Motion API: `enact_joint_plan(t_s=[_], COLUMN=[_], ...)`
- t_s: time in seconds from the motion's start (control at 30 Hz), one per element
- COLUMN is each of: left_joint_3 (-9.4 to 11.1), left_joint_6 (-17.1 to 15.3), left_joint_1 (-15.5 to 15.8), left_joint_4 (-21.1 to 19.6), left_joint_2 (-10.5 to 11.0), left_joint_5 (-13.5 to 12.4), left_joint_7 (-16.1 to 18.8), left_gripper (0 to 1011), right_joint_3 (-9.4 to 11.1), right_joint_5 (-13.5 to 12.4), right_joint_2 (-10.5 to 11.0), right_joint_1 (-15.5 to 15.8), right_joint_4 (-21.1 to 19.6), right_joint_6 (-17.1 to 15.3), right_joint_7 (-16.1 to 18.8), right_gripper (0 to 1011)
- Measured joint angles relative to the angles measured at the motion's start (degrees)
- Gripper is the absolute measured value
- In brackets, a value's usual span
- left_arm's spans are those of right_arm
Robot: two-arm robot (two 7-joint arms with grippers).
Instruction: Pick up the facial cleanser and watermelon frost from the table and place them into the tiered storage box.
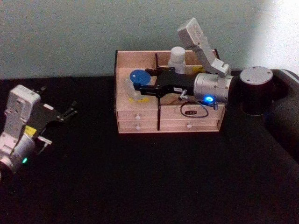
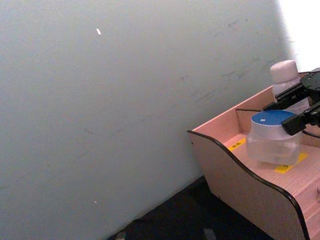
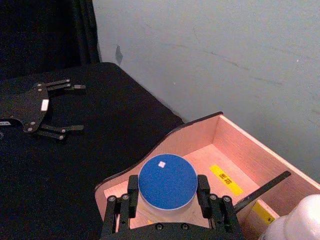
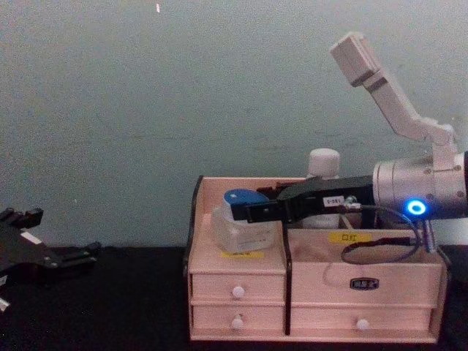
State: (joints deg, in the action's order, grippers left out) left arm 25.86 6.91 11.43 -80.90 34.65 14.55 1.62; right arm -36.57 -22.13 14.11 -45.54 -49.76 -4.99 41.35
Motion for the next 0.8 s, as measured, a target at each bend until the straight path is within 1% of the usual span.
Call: enact_joint_plan(t_s=[0.27, 0.8], left_joint_3=[0.0, 0.0], left_joint_6=[0.0, 0.0], left_joint_1=[0.0, 0.0], left_joint_4=[0.0, 0.0], left_joint_2=[0.0, 0.0], left_joint_5=[0.0, 0.0], left_joint_7=[0.0, 0.0], left_gripper=[1001, 1001], right_joint_3=[0.4, 0.4], right_joint_5=[0.7, 0.6], right_joint_2=[-0.5, -0.5], right_joint_1=[-0.1, -0.2], right_joint_4=[0.7, 0.7], right_joint_6=[-0.2, -0.3], right_joint_7=[-0.2, -0.3], right_gripper=[705, 706])
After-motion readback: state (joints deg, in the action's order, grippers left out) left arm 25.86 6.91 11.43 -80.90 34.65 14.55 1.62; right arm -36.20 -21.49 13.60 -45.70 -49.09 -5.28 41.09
